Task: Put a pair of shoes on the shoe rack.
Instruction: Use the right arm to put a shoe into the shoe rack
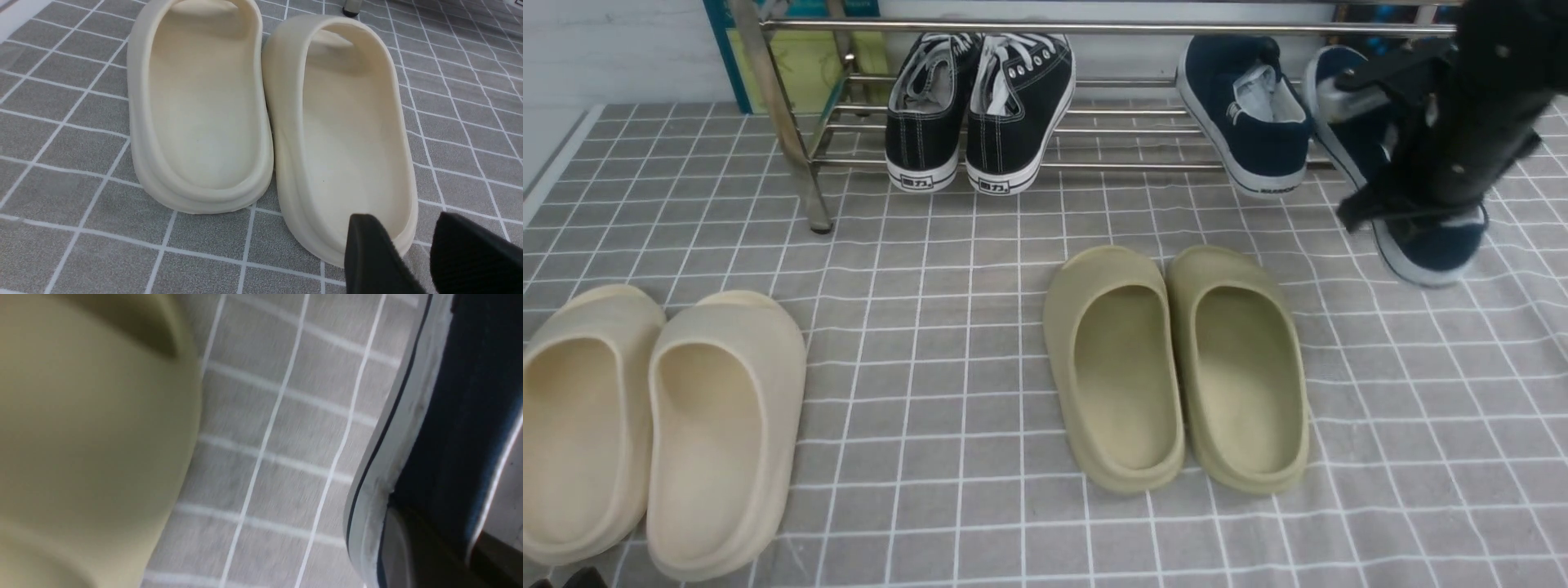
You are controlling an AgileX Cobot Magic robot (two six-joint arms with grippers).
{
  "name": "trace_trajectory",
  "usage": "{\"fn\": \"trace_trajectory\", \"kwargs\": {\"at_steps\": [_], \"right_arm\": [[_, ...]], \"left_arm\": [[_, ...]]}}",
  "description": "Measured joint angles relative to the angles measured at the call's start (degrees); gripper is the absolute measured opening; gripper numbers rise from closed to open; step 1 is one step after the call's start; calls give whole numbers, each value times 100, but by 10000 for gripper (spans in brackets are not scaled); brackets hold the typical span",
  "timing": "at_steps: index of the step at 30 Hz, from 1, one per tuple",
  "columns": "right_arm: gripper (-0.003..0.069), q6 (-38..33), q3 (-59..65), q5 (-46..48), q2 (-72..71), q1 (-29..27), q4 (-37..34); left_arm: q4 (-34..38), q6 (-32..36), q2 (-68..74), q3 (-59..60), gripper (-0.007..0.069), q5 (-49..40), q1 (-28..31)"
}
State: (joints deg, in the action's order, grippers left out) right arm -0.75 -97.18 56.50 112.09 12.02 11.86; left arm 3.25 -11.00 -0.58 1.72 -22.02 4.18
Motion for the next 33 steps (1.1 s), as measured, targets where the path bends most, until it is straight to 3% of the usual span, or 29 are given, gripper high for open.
{"fn": "trace_trajectory", "kwargs": {"at_steps": [13,28,33], "right_arm": [[35,-552,-1965,506,1433,-122,-45],[41,-553,-2254,-26,1633,-122,-85],[143,-554,-2280,-21,1600,-122,-58]], "left_arm": [[0,0,0,0,238,0,0],[0,0,0,0,238,0,0],[0,0,0,0,238,0,0]]}}
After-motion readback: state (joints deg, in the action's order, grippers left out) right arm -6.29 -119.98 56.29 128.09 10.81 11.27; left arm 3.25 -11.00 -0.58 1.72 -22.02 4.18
